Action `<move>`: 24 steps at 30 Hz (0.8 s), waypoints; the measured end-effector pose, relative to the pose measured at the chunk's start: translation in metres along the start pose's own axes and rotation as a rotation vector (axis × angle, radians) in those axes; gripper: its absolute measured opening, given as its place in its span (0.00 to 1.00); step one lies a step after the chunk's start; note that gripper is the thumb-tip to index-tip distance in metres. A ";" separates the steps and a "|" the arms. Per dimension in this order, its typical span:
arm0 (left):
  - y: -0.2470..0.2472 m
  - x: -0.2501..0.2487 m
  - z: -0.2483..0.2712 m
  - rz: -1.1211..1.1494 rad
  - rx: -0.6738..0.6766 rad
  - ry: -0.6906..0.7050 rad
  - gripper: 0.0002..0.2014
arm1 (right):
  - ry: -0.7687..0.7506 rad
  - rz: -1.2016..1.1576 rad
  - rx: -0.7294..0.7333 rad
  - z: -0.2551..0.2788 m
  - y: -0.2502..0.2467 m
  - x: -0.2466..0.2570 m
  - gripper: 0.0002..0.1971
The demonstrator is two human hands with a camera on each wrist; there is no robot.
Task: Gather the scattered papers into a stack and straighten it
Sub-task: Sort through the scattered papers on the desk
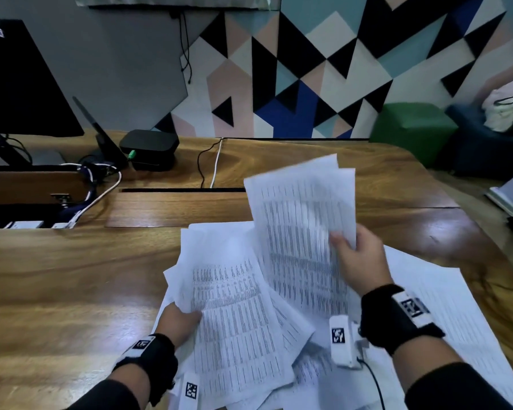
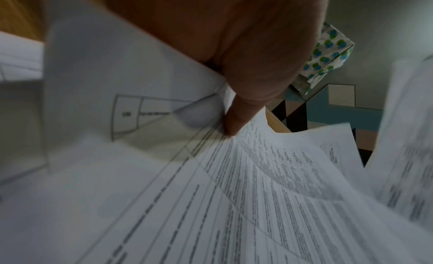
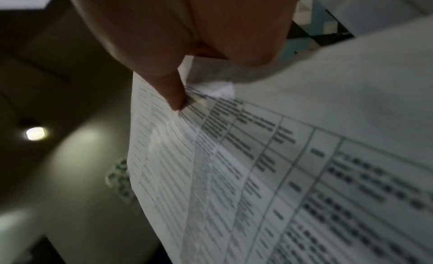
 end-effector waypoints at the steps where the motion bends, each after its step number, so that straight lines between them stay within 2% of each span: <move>1: 0.001 -0.002 0.001 0.012 0.009 0.005 0.15 | -0.022 -0.105 0.004 -0.007 -0.004 0.010 0.03; 3: 0.001 -0.004 0.005 0.028 0.027 0.008 0.12 | -0.029 -0.265 -0.009 -0.019 -0.005 0.019 0.06; 6: 0.001 -0.008 0.008 0.017 0.040 0.008 0.12 | 0.052 -0.353 -0.193 -0.030 -0.007 0.016 0.06; 8: 0.001 -0.009 0.009 -0.015 0.049 0.005 0.11 | 0.144 -0.377 -0.265 -0.033 -0.001 0.004 0.15; 9: 0.002 -0.009 0.007 -0.019 0.046 0.014 0.08 | 0.172 -0.391 -0.245 -0.031 0.005 0.001 0.17; 11: 0.001 -0.013 0.012 -0.029 0.048 0.026 0.06 | 0.197 -0.359 -0.103 -0.022 0.025 -0.005 0.15; 12: 0.001 -0.016 0.015 -0.009 0.064 0.048 0.07 | 0.189 -0.304 -0.011 -0.013 0.036 -0.009 0.12; 14: 0.001 -0.022 0.021 0.032 0.078 -0.001 0.06 | 0.178 -0.090 0.162 0.009 0.062 -0.020 0.08; 16: 0.002 -0.024 0.024 0.065 0.120 -0.051 0.03 | 0.229 0.127 0.318 0.028 0.088 -0.048 0.14; 17: 0.001 -0.022 0.020 0.069 0.134 -0.080 0.09 | 0.272 0.209 0.386 0.036 0.098 -0.061 0.18; 19: 0.002 -0.020 0.016 0.143 0.136 -0.125 0.18 | 0.343 0.311 0.448 0.049 0.108 -0.080 0.18; 20: 0.000 -0.024 0.020 0.177 0.147 -0.148 0.19 | 0.365 0.335 0.452 0.052 0.109 -0.087 0.15; 23: 0.002 -0.026 0.026 0.276 0.199 -0.160 0.07 | 0.370 0.320 0.463 0.061 0.111 -0.091 0.07; 24: 0.003 -0.028 0.029 0.275 0.223 -0.131 0.08 | 0.365 0.286 0.467 0.063 0.110 -0.090 0.06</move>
Point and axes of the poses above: each hand's wrist, its own z-axis away from the middle knuckle, its own y-axis out of the palm, x = y × z, the point moved 2 cm from there along -z, towards the middle knuckle, and after that the axes turned 11 degrees about z, right-handed, at the moved point
